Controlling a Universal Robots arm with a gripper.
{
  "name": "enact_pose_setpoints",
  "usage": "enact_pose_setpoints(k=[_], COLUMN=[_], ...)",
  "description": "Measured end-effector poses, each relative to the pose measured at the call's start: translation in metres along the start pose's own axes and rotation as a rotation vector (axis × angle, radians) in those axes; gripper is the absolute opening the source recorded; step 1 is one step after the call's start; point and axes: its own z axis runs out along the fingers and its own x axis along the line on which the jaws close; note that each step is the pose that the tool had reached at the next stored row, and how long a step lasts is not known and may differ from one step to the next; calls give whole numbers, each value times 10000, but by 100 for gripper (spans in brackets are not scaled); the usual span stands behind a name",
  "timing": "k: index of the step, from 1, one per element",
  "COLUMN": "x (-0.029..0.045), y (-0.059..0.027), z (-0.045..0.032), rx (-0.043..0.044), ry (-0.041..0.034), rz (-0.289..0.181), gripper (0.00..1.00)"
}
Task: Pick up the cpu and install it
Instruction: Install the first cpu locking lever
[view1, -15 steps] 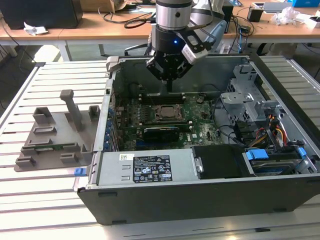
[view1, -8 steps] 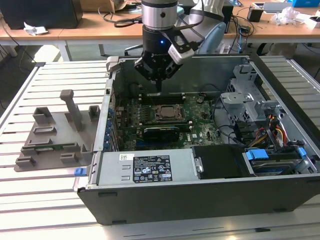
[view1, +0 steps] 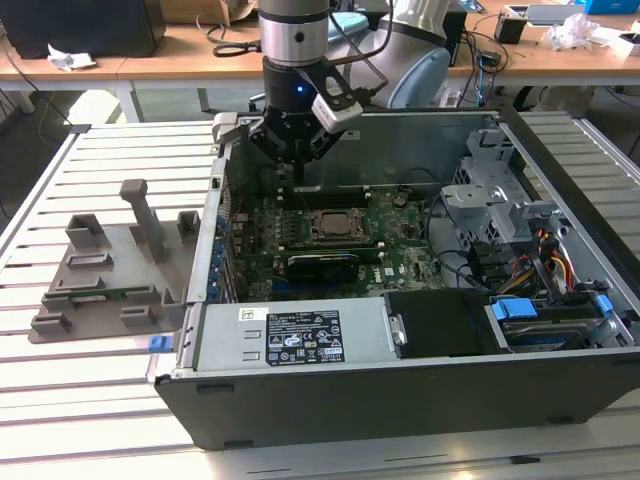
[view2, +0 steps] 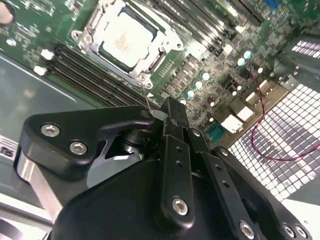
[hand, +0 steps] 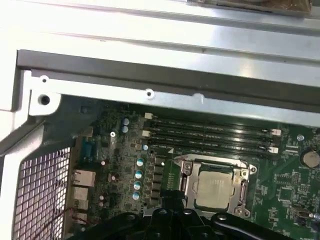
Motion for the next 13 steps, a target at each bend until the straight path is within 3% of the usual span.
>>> enact_pose_setpoints(k=[5,13], x=[132,130], y=[138,211], z=[58,167], rx=[0,0], ry=[0,-1], rz=[4,2], gripper=[11,11])
